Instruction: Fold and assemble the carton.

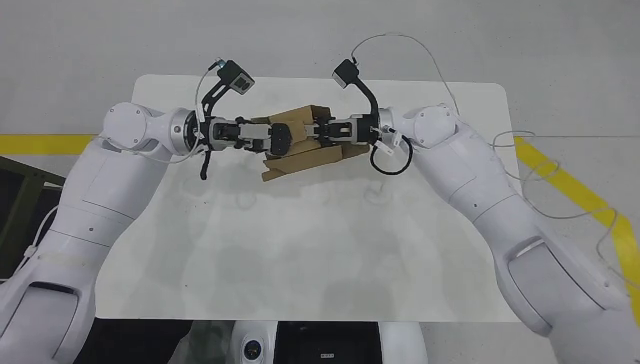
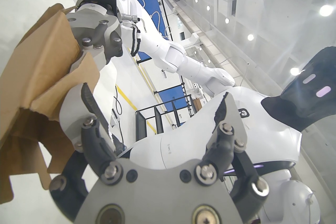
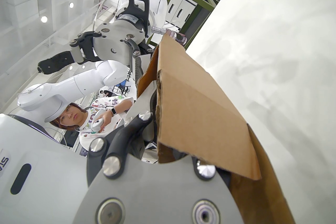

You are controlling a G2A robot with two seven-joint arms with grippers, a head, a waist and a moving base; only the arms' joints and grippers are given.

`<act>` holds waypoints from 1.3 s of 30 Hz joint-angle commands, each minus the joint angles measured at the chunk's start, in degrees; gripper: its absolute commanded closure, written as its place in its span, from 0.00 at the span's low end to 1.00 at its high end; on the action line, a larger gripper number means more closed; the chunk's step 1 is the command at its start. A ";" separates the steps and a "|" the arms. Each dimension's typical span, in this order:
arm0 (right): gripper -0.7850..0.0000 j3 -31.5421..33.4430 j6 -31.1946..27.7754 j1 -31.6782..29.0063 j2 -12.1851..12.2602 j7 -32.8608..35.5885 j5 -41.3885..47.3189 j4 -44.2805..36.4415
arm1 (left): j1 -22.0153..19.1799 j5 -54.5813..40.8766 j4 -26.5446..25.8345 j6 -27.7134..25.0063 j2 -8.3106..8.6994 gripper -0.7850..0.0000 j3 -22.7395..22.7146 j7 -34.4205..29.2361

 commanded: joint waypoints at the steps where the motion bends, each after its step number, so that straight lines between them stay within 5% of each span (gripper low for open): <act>1: 1.00 0.18 0.01 -0.07 -0.13 0.23 -0.18 -0.03 | 0.04 0.53 -0.32 -0.08 -0.15 0.00 0.04 0.09; 18: 1.00 5.06 -0.37 -2.05 0.89 2.05 -0.89 2.36 | 0.67 5.20 0.15 -1.95 -0.30 0.00 -1.76 1.96; 39: 1.00 7.03 3.79 -5.50 1.78 6.26 -2.61 -5.21 | 0.21 8.59 2.88 -4.76 0.35 0.00 -1.50 4.77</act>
